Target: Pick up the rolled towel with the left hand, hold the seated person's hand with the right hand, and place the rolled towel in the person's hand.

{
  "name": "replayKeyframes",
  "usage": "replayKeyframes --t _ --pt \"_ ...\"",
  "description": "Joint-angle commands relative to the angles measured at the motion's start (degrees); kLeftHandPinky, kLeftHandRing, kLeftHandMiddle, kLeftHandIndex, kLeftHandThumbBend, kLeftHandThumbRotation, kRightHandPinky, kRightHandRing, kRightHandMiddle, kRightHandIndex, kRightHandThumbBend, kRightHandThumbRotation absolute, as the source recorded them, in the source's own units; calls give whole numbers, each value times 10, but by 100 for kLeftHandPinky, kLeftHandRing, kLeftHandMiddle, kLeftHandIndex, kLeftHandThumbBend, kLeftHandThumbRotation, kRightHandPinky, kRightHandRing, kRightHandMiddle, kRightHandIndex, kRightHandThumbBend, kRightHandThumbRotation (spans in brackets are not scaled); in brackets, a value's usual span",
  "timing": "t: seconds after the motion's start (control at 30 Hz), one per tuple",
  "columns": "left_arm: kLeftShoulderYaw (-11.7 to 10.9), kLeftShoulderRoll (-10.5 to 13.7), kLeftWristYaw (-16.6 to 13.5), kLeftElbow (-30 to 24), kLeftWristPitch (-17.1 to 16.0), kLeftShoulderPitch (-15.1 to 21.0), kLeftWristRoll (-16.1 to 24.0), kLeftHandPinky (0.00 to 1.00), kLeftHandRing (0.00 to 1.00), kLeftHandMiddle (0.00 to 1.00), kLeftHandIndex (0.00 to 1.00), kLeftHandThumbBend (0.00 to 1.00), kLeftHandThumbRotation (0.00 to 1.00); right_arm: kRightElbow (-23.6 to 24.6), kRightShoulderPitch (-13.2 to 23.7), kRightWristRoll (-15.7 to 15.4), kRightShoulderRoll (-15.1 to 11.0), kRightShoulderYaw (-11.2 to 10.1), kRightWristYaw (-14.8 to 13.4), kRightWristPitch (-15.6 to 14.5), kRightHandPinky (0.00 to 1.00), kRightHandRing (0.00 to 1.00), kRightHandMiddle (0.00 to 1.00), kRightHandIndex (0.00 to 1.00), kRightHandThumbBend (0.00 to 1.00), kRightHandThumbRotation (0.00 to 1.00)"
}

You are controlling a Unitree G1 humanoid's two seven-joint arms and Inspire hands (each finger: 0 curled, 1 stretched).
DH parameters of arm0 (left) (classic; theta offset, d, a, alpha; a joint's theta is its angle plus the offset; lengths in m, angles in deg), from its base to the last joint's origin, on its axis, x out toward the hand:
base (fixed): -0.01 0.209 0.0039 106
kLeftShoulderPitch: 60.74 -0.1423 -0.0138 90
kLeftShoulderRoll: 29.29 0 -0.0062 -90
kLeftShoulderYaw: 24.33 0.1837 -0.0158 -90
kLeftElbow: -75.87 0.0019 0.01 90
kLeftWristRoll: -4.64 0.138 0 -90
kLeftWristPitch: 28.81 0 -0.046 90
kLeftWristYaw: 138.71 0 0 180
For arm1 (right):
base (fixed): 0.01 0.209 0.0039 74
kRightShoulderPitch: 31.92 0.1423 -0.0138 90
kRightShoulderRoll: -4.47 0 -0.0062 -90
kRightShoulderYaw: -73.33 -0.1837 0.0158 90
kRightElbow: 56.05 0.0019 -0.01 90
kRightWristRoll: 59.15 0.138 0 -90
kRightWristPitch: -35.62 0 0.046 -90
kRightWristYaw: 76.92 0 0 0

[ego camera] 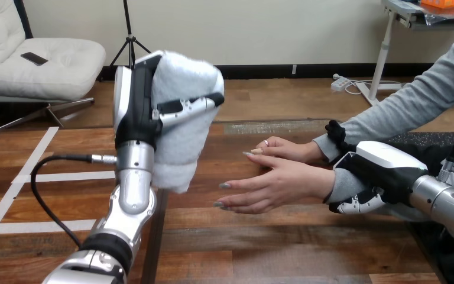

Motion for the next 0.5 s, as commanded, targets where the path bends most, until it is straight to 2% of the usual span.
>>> replayKeyframes --t 0.0,0.47 --pt "2 -7 -17 -7 -24 75 0 37 39 43 44 56 0 30 10 23 6 -17 1 18 25 29 35 36 44 15" --pt "-6 -28 -17 -7 -34 75 -16 36 39 43 44 55 0 45 12 31 7 -15 17 12 25 28 35 36 42 10"
